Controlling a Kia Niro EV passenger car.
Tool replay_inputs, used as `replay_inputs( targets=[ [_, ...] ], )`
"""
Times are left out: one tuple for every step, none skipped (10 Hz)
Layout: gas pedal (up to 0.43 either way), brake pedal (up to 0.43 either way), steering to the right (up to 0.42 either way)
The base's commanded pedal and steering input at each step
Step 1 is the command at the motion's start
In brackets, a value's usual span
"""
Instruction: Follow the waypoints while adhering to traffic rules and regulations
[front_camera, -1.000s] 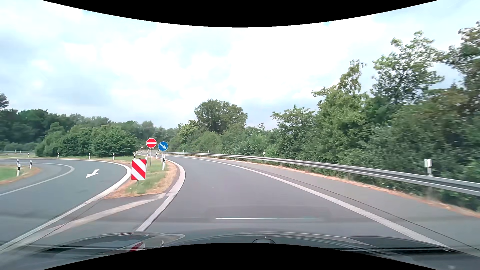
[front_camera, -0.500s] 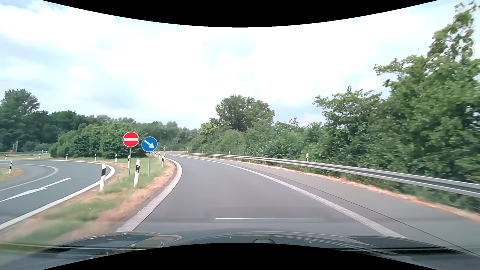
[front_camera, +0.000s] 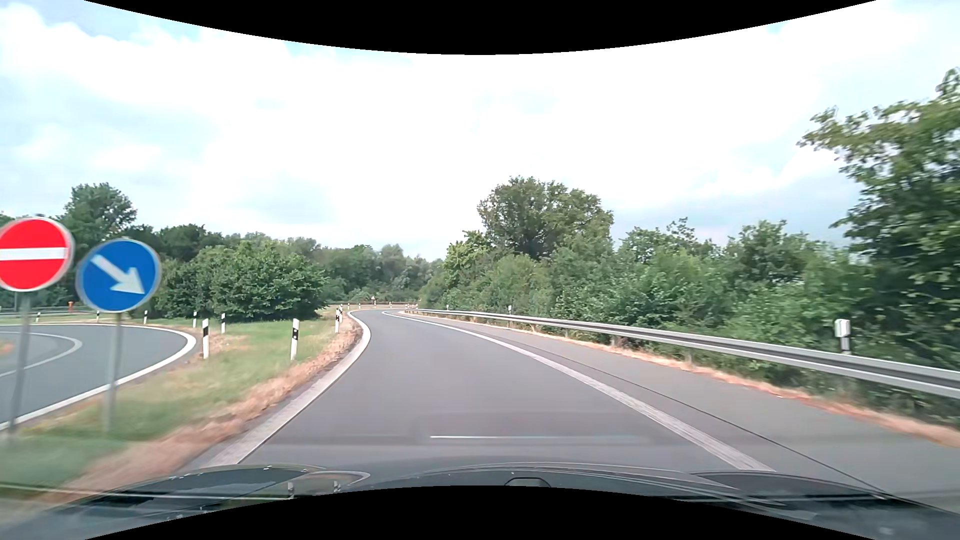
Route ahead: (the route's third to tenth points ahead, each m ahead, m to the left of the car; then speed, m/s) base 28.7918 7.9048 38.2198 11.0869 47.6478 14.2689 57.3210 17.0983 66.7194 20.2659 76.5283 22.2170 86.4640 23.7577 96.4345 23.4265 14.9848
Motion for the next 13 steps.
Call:
replay_inputs(
  targets=[
    [0.169, 0.000, -0.079],
    [0.169, 0.000, -0.079],
    [0.169, 0.000, -0.078],
    [0.169, 0.000, -0.076],
    [0.169, 0.000, -0.073],
    [0.169, 0.000, -0.069],
    [0.169, 0.000, -0.065],
    [0.169, 0.000, -0.065],
    [0.177, 0.000, -0.065],
    [0.177, 0.000, -0.064],
    [0.177, 0.000, -0.064],
    [0.177, 0.000, -0.058],
    [0.177, 0.000, -0.043]
  ],
)
